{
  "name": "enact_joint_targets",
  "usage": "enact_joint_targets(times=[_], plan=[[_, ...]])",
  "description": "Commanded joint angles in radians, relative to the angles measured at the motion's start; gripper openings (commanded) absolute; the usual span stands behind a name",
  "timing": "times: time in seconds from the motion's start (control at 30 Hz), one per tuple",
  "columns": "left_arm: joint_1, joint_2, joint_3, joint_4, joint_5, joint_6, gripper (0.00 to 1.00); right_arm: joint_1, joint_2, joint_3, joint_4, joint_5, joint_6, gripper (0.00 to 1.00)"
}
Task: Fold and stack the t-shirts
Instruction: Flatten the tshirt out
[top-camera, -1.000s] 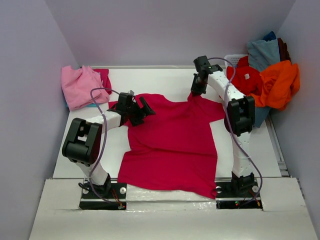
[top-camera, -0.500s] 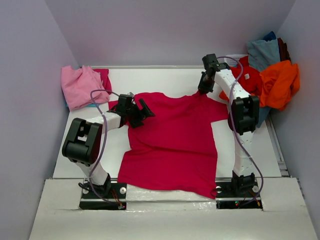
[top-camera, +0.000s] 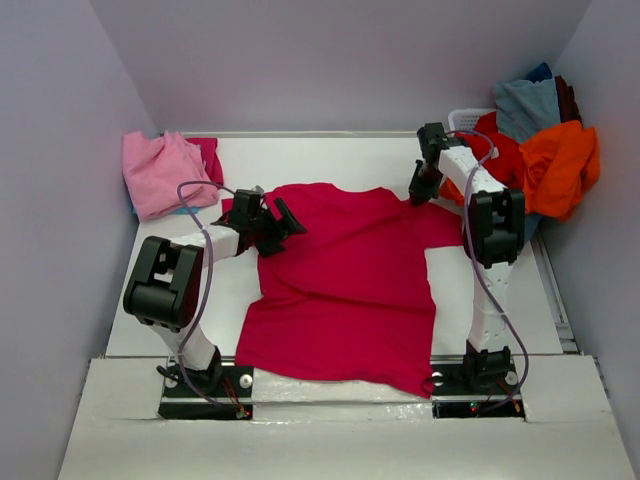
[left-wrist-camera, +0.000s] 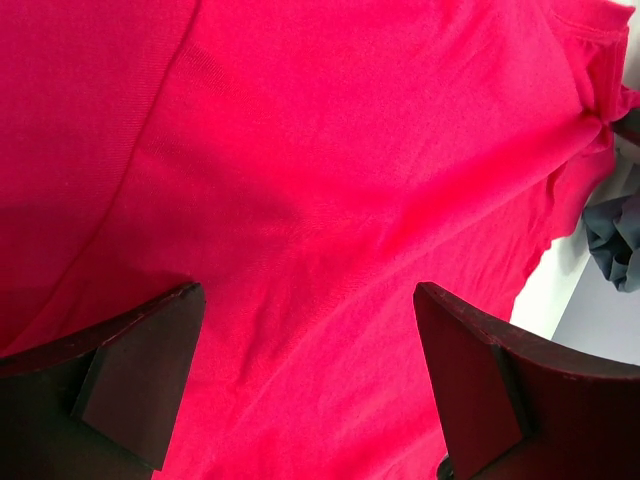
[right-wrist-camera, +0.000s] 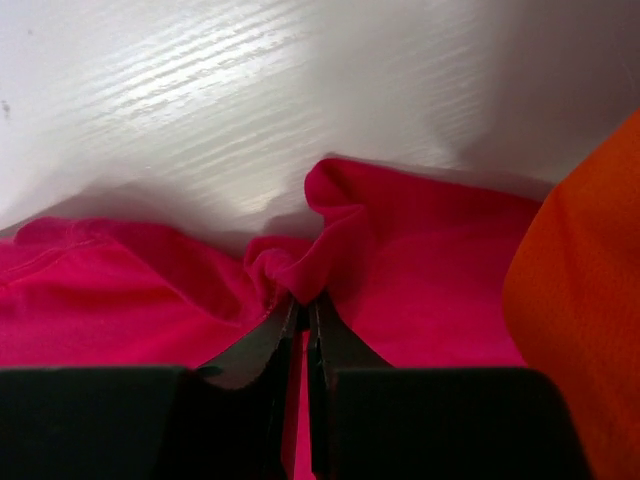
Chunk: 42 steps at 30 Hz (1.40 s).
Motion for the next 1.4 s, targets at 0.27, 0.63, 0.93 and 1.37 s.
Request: enact_joint_targets(times=[0.27,0.63,0.93,1.37], plan=[[0.004,-0.012,0.037,0.023,0.029,-0.015,0.99,-0.011,-0.099,-0.044,0.069,-0.098,-0.044,0.82],[0.004,0.012,0.328,-0.131,-0.021,0.039,0.99,0.040,-0.206,-0.101,0.115,-0.147,-0.034,1.00],[0.004,0.238,0.548,-0.145,0.081,0.045,0.99,0.092,-0.139,-0.075,0.124,-0.177,-0.020,1.00],[-0.025,0.496,0.724,-0.195,0.150,0.074,0.99,0.110,-0.024,-0.071,0.184,-0.211,-0.003,1.00]])
